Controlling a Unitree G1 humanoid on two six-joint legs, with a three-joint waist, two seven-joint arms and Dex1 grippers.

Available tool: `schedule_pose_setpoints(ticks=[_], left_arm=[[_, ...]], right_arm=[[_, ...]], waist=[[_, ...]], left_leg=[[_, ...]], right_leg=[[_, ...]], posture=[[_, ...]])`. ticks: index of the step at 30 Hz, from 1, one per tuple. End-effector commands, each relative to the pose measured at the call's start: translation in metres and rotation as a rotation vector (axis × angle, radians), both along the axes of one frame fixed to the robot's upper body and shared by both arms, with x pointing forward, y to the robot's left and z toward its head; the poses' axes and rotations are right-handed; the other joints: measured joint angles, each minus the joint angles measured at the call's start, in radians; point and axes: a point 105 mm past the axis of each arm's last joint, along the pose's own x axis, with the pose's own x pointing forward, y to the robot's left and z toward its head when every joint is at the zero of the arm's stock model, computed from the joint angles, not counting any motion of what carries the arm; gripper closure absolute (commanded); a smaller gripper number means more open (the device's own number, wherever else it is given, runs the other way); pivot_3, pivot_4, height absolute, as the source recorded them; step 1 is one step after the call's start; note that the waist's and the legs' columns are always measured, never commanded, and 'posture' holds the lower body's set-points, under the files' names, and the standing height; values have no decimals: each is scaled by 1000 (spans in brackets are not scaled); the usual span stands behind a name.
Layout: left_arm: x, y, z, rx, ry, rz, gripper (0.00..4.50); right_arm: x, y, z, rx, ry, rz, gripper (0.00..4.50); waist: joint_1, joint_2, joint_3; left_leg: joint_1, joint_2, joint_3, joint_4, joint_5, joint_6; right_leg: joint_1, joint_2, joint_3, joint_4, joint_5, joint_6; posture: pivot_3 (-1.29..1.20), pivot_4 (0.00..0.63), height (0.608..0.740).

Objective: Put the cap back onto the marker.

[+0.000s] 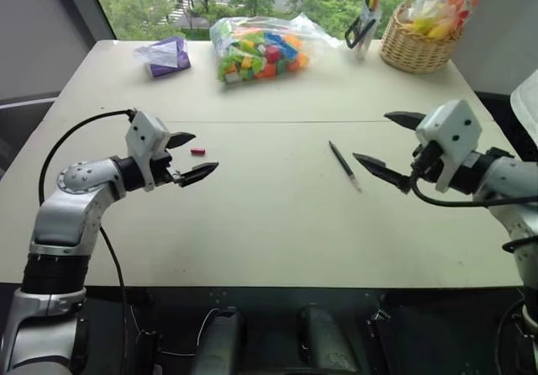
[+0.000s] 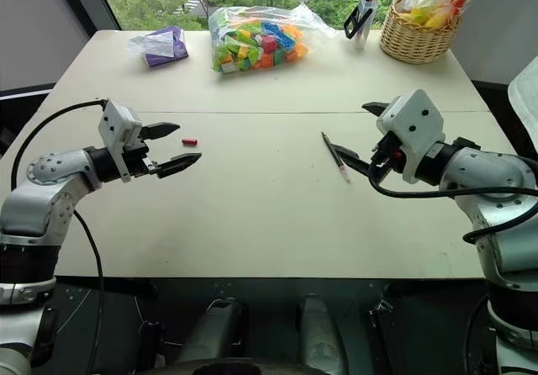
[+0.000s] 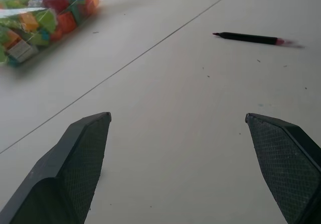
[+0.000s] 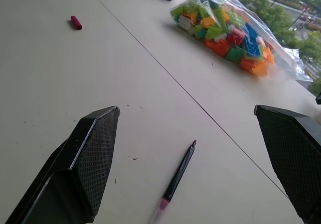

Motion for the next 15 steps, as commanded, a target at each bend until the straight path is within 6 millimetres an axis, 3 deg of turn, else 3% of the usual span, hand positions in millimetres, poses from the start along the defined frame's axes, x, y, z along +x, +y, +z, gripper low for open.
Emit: schedule_pose_setpoints(ticks=[1, 15], left_arm=[[2, -3, 7, 11, -36, -10, 0], [37, -6, -38, 82, -67, -37, 0]], right_arm=[[-5, 4, 7, 3, -40, 10, 64], [-4, 8, 2, 27, -65, -21, 64]], waist=[[0, 0, 0], [1, 0, 0]], left_leg=[[0, 0, 0, 0, 0, 0], [0, -1, 0, 0, 0, 0]], right_leg=[[0, 0, 0, 0, 0, 0], [0, 0, 0, 0, 0, 0]], posture=[[0, 150, 740], [0, 150, 740]])
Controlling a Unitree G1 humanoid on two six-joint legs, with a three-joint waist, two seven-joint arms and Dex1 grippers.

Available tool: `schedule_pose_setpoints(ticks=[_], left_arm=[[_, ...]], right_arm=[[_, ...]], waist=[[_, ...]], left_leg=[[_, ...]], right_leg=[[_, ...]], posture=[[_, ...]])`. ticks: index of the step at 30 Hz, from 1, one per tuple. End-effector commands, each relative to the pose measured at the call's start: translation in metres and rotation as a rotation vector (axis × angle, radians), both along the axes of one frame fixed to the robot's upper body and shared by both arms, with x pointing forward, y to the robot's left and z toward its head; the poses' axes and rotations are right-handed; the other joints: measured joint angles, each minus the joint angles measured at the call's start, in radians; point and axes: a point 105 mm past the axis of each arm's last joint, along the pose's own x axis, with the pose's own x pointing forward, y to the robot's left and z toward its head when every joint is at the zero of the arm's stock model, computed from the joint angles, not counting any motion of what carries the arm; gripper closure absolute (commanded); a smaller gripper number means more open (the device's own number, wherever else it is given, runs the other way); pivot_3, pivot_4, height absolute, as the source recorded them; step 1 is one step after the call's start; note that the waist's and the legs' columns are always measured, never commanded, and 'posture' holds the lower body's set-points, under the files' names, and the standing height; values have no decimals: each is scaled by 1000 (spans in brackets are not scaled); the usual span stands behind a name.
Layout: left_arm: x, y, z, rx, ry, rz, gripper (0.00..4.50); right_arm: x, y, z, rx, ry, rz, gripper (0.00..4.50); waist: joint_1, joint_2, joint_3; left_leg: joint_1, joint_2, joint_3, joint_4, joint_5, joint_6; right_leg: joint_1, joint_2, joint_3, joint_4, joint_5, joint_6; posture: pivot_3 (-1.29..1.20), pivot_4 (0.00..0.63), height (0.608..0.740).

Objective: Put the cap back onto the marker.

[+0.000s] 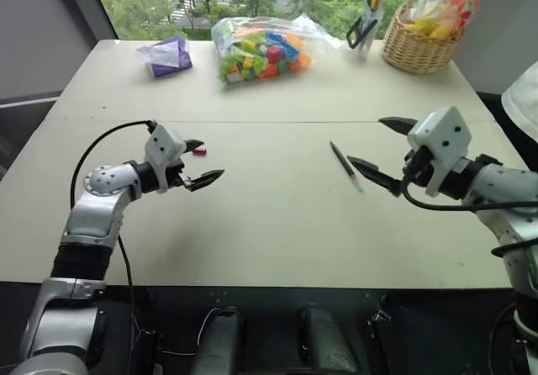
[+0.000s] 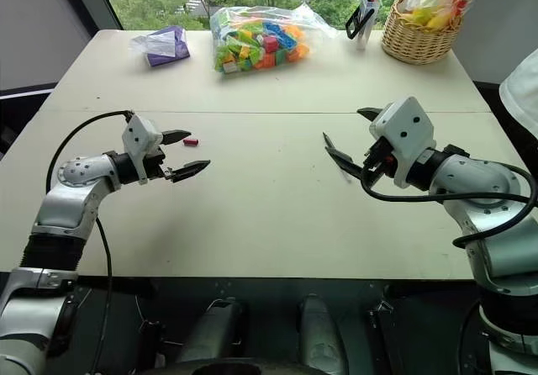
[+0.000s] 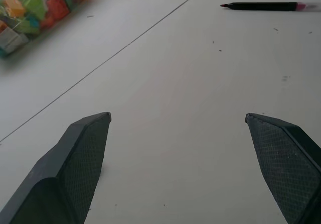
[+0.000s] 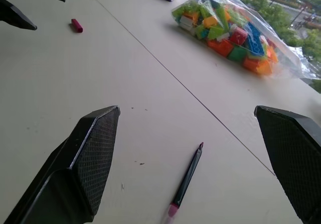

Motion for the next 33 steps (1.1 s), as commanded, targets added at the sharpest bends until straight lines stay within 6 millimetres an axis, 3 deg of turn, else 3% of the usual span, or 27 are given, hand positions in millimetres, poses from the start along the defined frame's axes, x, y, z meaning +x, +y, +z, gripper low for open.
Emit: schedule_pose_setpoints(ticks=[1, 8, 14, 26, 33], left_arm=[[13, 4, 2, 11, -39, 9, 0], [51, 23, 5, 17, -80, 176, 0], [65, 34, -1, 59, -60, 276, 0], [61, 34, -31, 11, 115, 284, 0], [63, 29, -37, 2, 150, 287, 0]], right_arm=[[-6, 5, 10, -2, -68, -1, 64], [-14, 4, 4, 7, -63, -32, 64], [-18, 3, 4, 8, -65, -54, 64], [-18, 3, 5, -4, -65, -55, 64], [-18, 3, 6, -12, -66, -56, 64]], waist=[[0, 0, 0], [-1, 0, 0], [-1, -1, 0], [-1, -1, 0], [2, -1, 0]], left_leg=[[0, 0, 0, 0, 0, 0], [0, 0, 0, 0, 0, 0], [-1, -1, 0, 0, 0, 0], [0, -1, 1, 2, 0, 0], [0, -1, 2, 2, 0, 0]], right_leg=[[0, 0, 0, 0, 0, 0], [0, 0, 0, 0, 0, 0], [0, 0, -2, 0, 0, 1], [-1, 0, -2, 5, 1, 1], [0, 0, -2, 5, 1, 1]], posture=[[0, 150, 740], [0, 150, 740], [0, 150, 740], [0, 150, 740], [0, 150, 740]])
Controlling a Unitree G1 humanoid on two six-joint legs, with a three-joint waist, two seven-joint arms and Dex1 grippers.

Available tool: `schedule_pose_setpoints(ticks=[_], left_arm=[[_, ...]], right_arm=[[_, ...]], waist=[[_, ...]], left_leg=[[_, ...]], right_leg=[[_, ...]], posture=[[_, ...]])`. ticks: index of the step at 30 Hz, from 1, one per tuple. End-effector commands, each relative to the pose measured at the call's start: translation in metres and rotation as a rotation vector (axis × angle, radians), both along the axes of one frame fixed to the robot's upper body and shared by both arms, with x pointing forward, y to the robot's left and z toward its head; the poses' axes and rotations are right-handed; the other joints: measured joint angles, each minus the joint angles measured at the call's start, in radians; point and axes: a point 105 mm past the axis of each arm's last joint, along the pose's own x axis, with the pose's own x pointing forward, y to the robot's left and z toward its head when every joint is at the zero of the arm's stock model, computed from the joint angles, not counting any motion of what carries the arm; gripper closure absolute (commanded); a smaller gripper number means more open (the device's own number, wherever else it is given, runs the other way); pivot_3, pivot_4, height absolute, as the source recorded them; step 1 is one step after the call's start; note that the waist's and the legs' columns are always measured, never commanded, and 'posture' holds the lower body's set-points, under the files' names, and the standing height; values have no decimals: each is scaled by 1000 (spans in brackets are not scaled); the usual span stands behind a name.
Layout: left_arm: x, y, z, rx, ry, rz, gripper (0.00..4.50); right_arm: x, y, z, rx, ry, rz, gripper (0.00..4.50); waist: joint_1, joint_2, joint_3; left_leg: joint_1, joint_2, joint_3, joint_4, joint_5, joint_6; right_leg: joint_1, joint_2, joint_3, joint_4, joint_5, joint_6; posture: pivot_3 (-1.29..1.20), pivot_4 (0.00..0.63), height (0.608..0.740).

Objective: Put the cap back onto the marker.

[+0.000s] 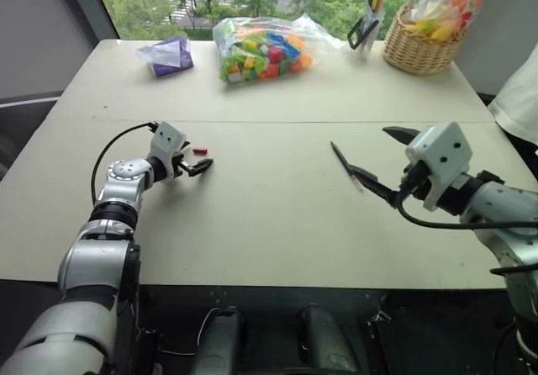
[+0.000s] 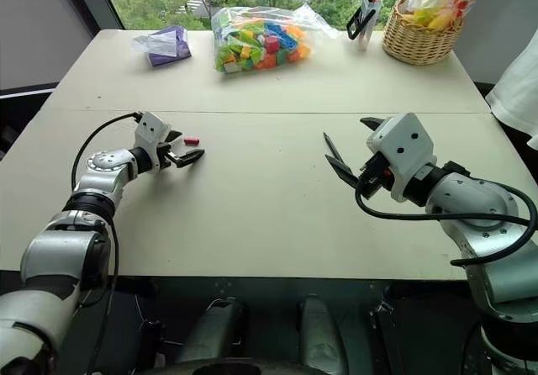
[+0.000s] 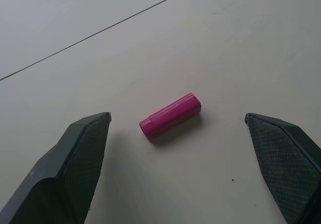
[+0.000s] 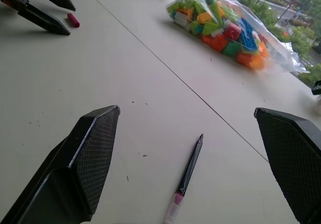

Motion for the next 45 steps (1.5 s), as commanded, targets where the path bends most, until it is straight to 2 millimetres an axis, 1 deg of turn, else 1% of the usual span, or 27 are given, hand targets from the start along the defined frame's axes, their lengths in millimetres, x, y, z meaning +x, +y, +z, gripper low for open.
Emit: schedule_pose_setpoints(ticks=[1, 8, 16, 18, 19, 21, 29, 35, 45], left_arm=[[2, -7, -1, -2, 17, -16, 0], [4, -11, -4, -26, 39, 5, 0], [3, -18, -18, -52, 69, 25, 0], [2, -19, -20, -58, 73, 28, 536], [2, -20, -21, -59, 74, 28, 536], [2, -22, -22, -67, 74, 28, 1313], [3, -26, -22, -81, 70, 27, 1313], [0, -31, -21, -101, 60, -16, 1313], [-22, -47, -32, -137, 96, -167, 1313]], right_arm=[[-4, 1, 15, -18, -60, 2, 64], [-6, -2, 17, -35, -54, -4, 64], [-8, -5, 24, -66, -41, -1, 64], [-7, -5, 25, -70, -39, 1, 0], [-7, -5, 26, -73, -39, 2, 0], [-7, -5, 27, -77, -37, 5, 0], [-6, -6, 31, -83, -40, 7, 0], [-6, -5, 30, -87, -38, 10, 0], [-2, 1, 28, -81, -24, 42, 0]], waist=[[1, 0, 0], [9, 0, 0], [21, 0, -1], [23, 0, -1], [23, 0, -1], [23, 0, -1], [22, 0, -1], [22, 0, -1], [21, 0, -1]], left_leg=[[0, 0, 0, 0, 0, 0], [0, 0, 0, 1, 0, 0], [1, 0, 0, 1, 0, 0], [2, 0, 0, 1, 0, 0], [2, 0, -1, 1, 0, 0], [3, 0, -2, 2, 0, 0], [3, 0, -2, 2, 0, 0], [3, 0, -3, 2, 0, 0], [3, -1, -2, 2, 0, 0]], right_leg=[[0, 0, 0, 0, 0, 0], [1, 0, -1, 0, 0, 0], [2, 0, -1, 1, 0, 0], [3, 0, -1, 1, 0, 0], [3, -1, -1, 0, 0, 0], [5, -1, -2, 0, 0, 0], [6, -1, -3, 0, 0, 0], [6, -1, -3, 0, 0, 0], [6, -2, -3, -1, 0, 0]], posture=[[0, 150, 740], [0, 150, 740], [0, 150, 740], [0, 150, 740], [0, 150, 740], [0, 150, 740], [0, 150, 740], [0, 150, 740], [0, 150, 740]])
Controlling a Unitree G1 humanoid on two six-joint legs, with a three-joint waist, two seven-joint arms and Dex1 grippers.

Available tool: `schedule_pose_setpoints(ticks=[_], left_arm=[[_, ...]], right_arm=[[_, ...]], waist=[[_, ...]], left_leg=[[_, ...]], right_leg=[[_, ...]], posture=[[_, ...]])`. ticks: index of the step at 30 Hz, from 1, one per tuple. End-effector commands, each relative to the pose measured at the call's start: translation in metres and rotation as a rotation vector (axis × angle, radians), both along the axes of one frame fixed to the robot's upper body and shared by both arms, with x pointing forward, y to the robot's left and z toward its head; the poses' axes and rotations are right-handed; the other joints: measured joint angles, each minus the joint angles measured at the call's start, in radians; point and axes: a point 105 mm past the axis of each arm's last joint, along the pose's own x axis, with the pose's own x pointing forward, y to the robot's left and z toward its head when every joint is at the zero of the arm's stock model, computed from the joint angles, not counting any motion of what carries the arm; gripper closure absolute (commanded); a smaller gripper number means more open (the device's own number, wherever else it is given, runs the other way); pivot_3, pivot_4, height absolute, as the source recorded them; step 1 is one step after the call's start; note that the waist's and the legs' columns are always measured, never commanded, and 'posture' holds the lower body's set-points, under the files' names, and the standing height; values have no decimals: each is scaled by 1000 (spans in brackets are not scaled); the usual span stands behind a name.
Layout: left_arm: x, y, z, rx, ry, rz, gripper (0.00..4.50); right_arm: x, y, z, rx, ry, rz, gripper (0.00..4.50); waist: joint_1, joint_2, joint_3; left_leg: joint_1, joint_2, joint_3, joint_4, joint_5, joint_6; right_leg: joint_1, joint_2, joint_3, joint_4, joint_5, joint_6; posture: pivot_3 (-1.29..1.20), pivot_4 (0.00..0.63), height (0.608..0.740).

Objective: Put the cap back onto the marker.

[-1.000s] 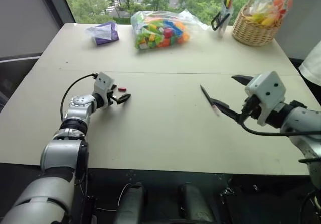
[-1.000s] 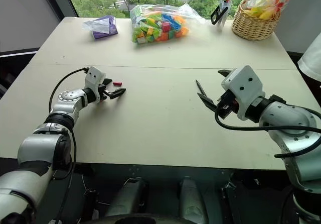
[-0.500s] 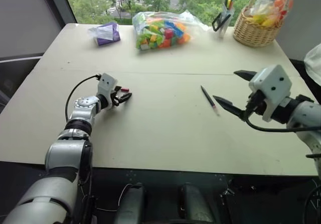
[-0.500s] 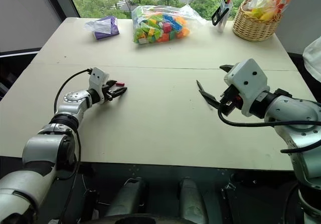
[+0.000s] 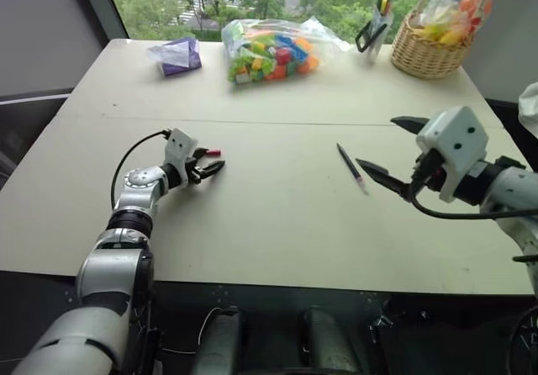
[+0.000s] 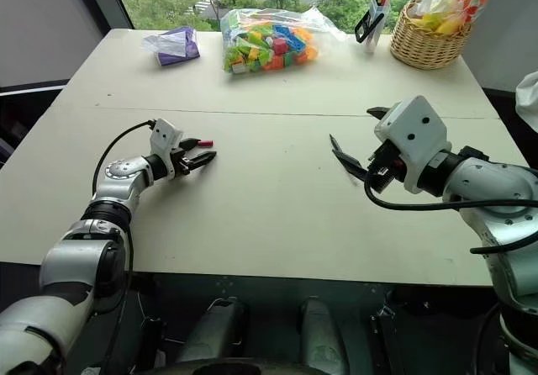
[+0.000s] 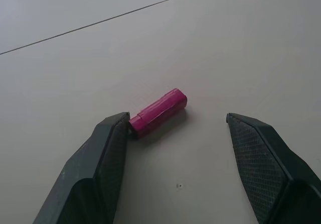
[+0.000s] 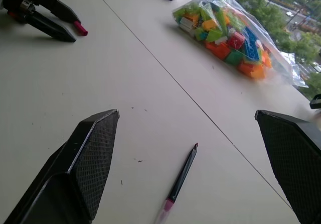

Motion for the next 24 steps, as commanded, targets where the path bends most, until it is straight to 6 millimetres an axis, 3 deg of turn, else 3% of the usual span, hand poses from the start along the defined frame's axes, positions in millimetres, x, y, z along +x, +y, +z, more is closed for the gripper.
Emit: schedule_pose_setpoints(ticks=[1, 10, 19, 24], left_arm=[[-14, -15, -17, -15, 79, -91, 1313], [-32, -16, -6, -28, 75, -147, 1313], [-12, -12, -7, 52, -2, 14, 1313], [-11, -15, -17, 78, -30, 102, 1313]], right_arm=[[0, 5, 9, -12, -40, 29, 0], [3, 7, 8, -7, -42, 42, 0], [4, 8, 8, -10, -44, 49, 0], [2, 7, 8, -21, -36, 48, 0]], waist=[[1, 0, 0], [-3, 0, 0], [2, 0, 0], [1, 0, 0]], left_leg=[[0, 0, 0, 0, 0, 0], [0, 0, -3, 0, 0, 0], [0, 0, -4, 0, 0, 0], [3, 0, -4, 0, 0, 0]], right_leg=[[0, 0, 0, 0, 0, 0], [0, 0, 0, -1, 0, 0], [0, 0, 0, -1, 0, 0], [2, 0, 0, -1, 0, 0]], posture=[[0, 150, 740], [0, 150, 740], [0, 150, 740], [0, 150, 740]])
